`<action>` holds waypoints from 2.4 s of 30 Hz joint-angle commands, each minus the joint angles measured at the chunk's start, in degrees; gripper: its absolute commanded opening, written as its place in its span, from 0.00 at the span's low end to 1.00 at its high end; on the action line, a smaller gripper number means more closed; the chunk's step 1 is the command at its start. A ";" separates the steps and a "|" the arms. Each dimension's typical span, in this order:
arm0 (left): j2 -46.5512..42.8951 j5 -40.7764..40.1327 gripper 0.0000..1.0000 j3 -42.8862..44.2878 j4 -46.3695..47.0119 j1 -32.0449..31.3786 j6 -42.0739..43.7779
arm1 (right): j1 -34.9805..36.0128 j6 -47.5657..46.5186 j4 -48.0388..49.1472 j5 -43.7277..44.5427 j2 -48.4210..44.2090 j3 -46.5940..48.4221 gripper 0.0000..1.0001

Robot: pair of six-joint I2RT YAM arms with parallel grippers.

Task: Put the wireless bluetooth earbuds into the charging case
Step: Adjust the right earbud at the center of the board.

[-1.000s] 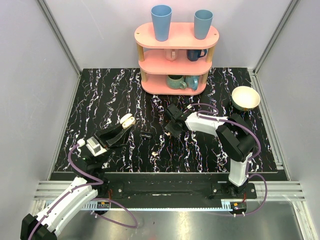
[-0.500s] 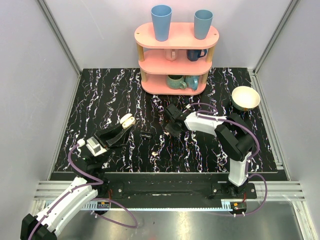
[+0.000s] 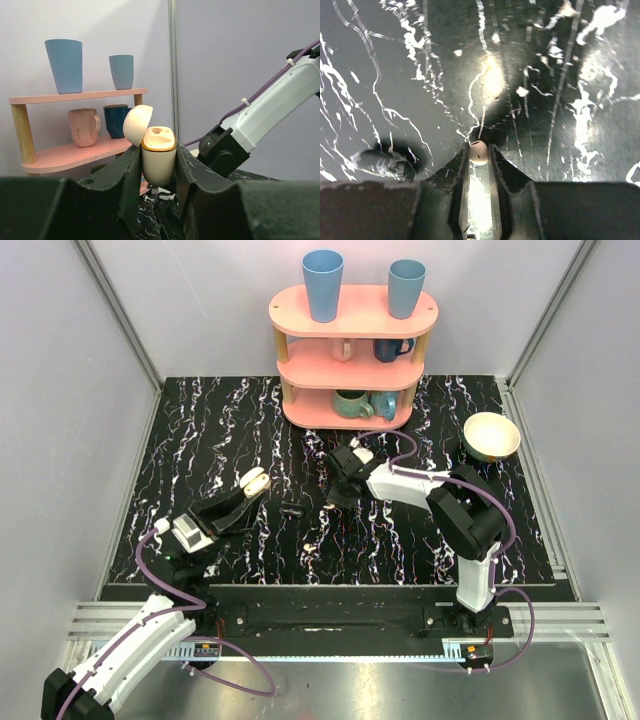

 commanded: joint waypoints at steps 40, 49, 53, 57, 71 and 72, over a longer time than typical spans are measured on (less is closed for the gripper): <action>-0.45 -0.44 0.00 1.58 1.45 -0.18 0.23 | 3.52 -62.61 -5.34 -13.63 -10.10 -6.38 0.33; -0.01 -0.44 0.00 1.58 1.62 -0.18 0.06 | 3.69 -57.07 -1.82 -8.89 -14.15 -6.21 0.41; -0.19 -0.53 0.00 1.49 1.62 -0.18 0.15 | 3.69 -54.61 -2.08 -6.24 -15.99 -7.26 0.42; -0.45 -0.53 0.00 1.40 1.45 -0.18 0.06 | 3.69 -52.07 -3.75 -8.08 -16.44 -8.75 0.43; -0.10 -0.09 0.00 1.84 1.45 -0.18 -0.56 | 3.78 -53.90 -4.46 -8.88 -10.29 -8.05 0.47; -0.10 -0.01 0.00 1.84 1.36 -0.18 -0.56 | 3.69 -53.99 -4.55 -8.97 -9.93 -7.53 0.47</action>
